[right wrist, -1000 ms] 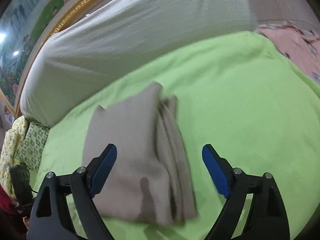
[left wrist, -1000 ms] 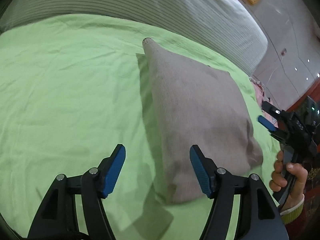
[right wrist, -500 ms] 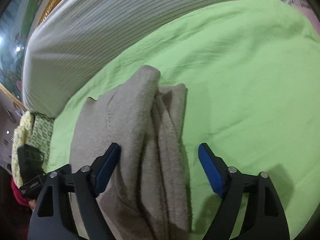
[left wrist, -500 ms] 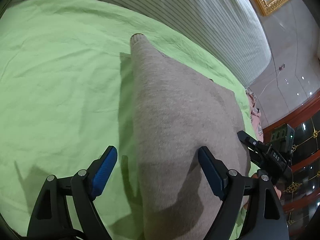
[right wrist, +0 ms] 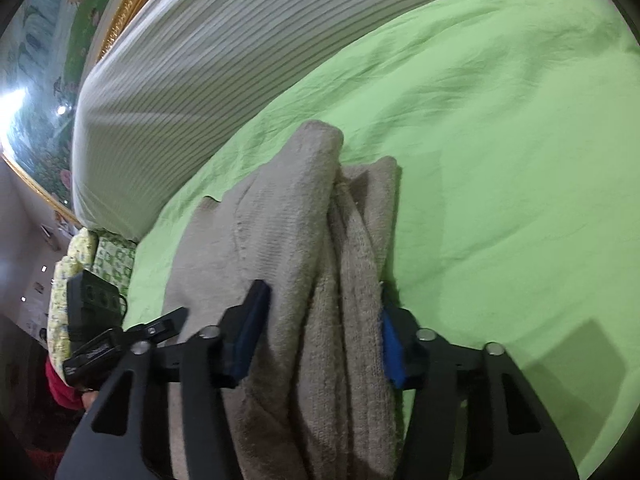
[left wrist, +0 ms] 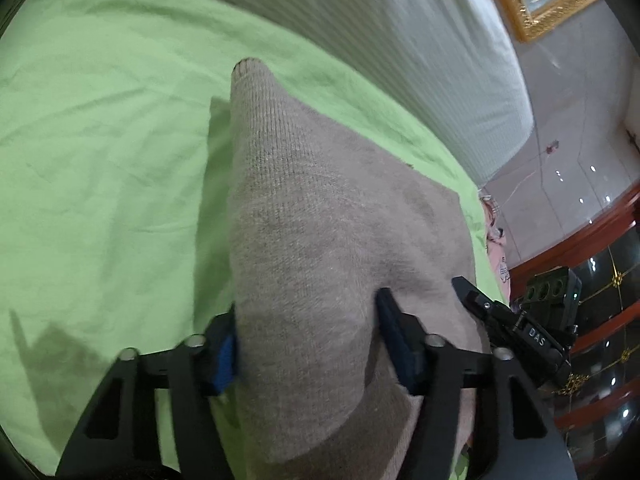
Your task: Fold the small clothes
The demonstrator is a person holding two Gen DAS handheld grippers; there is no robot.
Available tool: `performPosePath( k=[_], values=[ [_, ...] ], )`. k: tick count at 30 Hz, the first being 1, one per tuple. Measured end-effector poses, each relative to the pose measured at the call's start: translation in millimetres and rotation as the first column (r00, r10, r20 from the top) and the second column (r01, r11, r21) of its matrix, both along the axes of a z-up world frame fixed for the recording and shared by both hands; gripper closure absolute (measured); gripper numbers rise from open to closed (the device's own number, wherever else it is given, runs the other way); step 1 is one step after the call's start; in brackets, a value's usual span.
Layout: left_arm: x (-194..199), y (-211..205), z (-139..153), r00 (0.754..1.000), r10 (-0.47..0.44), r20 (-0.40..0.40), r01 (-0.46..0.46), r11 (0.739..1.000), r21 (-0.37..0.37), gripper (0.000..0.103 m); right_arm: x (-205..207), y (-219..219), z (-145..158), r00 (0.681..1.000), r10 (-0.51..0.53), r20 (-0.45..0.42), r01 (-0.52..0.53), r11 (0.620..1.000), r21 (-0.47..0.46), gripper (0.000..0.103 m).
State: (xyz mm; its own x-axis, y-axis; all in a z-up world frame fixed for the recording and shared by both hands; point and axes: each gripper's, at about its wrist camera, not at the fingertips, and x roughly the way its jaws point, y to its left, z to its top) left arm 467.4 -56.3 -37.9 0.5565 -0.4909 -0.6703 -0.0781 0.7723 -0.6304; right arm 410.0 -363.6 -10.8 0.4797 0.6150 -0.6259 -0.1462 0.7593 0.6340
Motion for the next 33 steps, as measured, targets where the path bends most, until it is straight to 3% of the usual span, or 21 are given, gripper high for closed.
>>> performPosePath(
  k=[2,10,15,19,27,33],
  values=[
    [-5,1,6,1.000,-0.002,0.021,0.002,1.000,-0.008,0.059,-5,4,7,1.000,0.001,0.025,-0.001,1.000,-0.001,0.070],
    [-50,19,43,0.998,0.037,0.058,-0.038,0.999,0.014,0.062,-37,29,45,0.997,-0.022,0.070,0.015,0.995,0.095,0.074],
    [-103,70,78,0.993,0.094,0.074,-0.098,0.994,0.045,0.062,-66,74,59,0.997,0.036,0.069,-0.046,0.987,0.155,0.074],
    [-155,117,99,0.985,0.155,0.077,-0.163,0.980,0.118,0.062,-95,129,69,0.989,0.121,0.090,-0.136,0.975,0.176,0.074],
    [-207,181,93,0.972,0.231,0.044,-0.235,0.951,0.203,0.062,-118,227,45,0.969,0.243,0.042,-0.246,0.954,0.171,0.075],
    [-217,198,69,0.970,0.238,0.050,-0.243,0.958,0.152,0.062,-125,253,32,0.960,0.281,0.014,-0.280,0.949,0.142,0.075]
  ],
)
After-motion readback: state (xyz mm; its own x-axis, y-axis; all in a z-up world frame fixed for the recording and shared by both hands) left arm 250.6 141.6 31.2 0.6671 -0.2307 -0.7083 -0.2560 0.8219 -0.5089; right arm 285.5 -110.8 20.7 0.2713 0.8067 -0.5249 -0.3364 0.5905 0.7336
